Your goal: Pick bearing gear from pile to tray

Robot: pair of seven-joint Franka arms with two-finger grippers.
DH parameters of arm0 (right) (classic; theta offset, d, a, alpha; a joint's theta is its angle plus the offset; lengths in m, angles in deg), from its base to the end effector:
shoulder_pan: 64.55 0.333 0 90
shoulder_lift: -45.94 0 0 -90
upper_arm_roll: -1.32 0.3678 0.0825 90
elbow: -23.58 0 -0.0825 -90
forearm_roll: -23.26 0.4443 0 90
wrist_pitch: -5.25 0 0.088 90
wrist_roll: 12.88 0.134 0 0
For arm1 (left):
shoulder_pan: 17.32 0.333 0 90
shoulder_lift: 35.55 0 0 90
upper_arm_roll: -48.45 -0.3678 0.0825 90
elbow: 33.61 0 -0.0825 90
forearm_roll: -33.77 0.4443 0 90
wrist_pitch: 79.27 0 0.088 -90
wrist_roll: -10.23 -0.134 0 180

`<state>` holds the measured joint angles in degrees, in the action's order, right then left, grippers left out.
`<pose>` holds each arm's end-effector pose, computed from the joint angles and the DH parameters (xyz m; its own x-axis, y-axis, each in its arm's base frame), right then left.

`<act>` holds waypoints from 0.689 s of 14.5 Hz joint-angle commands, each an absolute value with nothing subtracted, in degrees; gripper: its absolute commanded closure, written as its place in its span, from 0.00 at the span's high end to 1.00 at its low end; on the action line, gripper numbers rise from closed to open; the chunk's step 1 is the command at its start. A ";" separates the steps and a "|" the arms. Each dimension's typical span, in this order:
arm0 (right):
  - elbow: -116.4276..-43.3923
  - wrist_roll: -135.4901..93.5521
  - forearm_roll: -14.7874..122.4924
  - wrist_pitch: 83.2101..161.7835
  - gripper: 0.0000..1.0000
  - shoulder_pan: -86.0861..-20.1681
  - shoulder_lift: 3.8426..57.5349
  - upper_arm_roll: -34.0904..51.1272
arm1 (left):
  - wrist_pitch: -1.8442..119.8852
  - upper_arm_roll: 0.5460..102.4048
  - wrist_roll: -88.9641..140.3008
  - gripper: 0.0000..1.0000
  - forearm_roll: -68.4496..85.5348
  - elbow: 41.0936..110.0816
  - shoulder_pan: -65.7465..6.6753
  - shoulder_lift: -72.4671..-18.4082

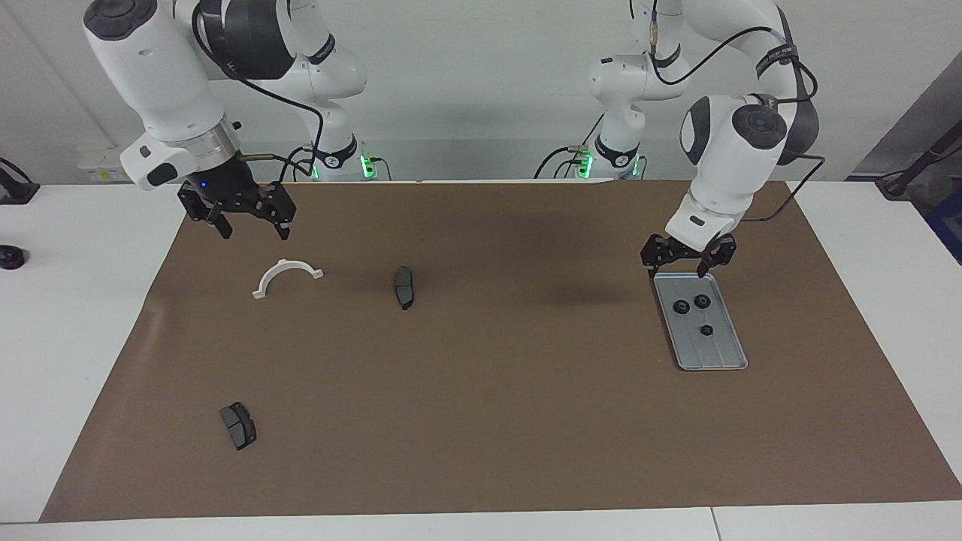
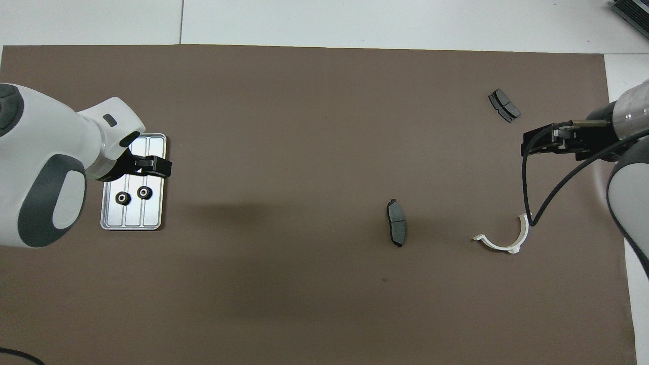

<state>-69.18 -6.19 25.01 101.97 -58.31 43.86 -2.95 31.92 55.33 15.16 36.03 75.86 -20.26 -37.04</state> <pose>0.6373 0.0265 0.6114 0.9959 -0.0857 0.0294 -0.0848 -0.9959 -0.0314 0.6165 -0.1025 0.4832 0.9950 -0.0994 0.0069 -0.0991 -0.9945 -0.0332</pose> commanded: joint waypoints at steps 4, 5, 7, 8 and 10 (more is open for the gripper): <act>-70.46 -6.73 26.51 102.10 1.00 -58.66 45.15 -3.43 | 17.68 53.90 14.62 1.00 32.81 68.01 -18.99 -32.39; -70.46 -6.73 26.51 102.02 1.00 -58.58 45.15 -3.43 | 16.02 53.90 14.79 1.00 30.97 65.73 -18.21 -32.48; -70.46 -6.73 26.51 102.02 1.00 -58.58 45.15 -3.43 | 13.37 53.98 14.71 1.00 30.08 62.03 -18.02 -32.91; -70.46 -6.73 26.51 102.02 1.00 -58.58 45.15 -3.43 | 12.84 53.98 14.36 1.00 30.51 60.97 -18.02 -32.92; -70.46 -6.73 26.51 102.02 1.00 -58.58 45.15 -3.43 | 12.14 53.98 14.36 1.00 30.25 58.69 -17.85 -33.18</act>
<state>-69.19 -6.19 25.01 101.95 -58.38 43.89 -3.19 14.53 53.80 15.08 31.27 62.00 -18.45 -32.21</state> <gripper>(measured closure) 0.000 0.000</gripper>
